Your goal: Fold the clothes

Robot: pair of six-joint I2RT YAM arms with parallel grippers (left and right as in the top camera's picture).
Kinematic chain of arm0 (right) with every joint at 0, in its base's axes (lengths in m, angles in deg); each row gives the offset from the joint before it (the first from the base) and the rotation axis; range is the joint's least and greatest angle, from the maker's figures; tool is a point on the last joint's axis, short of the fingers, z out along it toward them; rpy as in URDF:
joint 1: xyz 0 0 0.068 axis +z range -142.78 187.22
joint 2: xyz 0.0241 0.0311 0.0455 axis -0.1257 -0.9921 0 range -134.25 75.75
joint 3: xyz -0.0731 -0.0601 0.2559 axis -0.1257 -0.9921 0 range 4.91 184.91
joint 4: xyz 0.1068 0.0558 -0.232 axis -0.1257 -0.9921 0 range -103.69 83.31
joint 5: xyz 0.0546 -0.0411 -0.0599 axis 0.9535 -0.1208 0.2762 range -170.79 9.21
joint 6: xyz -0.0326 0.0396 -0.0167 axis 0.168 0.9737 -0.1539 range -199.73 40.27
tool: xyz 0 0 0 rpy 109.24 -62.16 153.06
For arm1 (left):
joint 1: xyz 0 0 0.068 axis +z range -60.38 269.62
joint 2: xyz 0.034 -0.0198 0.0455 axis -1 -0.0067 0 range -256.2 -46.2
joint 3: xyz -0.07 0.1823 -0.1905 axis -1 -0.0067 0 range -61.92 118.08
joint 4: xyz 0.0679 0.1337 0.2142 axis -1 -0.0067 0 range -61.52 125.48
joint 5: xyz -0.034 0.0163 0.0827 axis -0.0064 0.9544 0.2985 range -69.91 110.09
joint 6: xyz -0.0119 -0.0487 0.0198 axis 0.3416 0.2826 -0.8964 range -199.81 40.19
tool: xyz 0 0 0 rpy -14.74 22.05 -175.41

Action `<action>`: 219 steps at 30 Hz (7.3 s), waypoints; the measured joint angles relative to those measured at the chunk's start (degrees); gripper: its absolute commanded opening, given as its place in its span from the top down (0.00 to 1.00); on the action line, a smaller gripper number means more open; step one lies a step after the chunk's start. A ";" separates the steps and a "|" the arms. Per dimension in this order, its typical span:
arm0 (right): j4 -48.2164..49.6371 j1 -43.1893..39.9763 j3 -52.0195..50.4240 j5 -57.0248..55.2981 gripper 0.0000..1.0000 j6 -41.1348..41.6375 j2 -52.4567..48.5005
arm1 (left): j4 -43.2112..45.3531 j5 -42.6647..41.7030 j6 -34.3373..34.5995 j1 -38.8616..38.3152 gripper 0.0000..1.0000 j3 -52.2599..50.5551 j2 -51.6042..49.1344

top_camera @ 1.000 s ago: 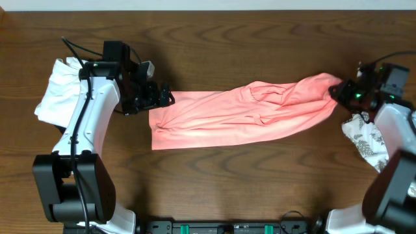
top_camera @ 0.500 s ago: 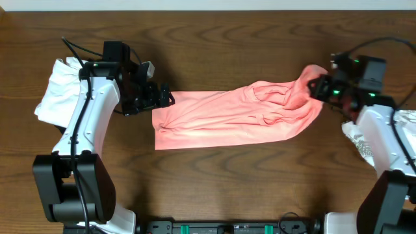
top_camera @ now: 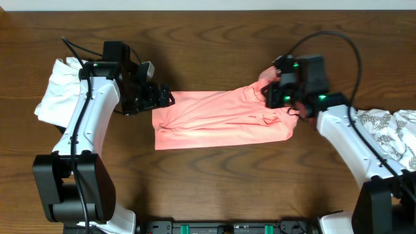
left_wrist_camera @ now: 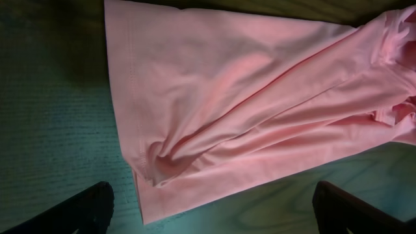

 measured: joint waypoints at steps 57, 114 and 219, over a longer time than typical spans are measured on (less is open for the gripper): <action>15.56 22.95 0.00 3.50 0.92 -3.41 -17.57 | -0.04 0.00 0.00 0.00 0.02 0.00 0.00; -4.96 -1.68 1.55 10.91 0.96 7.06 -11.32 | 16.98 4.90 -1.20 -30.12 0.02 0.00 -4.59; -12.87 -3.04 0.63 -4.31 0.72 4.26 7.23 | 6.49 -9.90 -4.00 0.20 0.94 -6.88 -18.08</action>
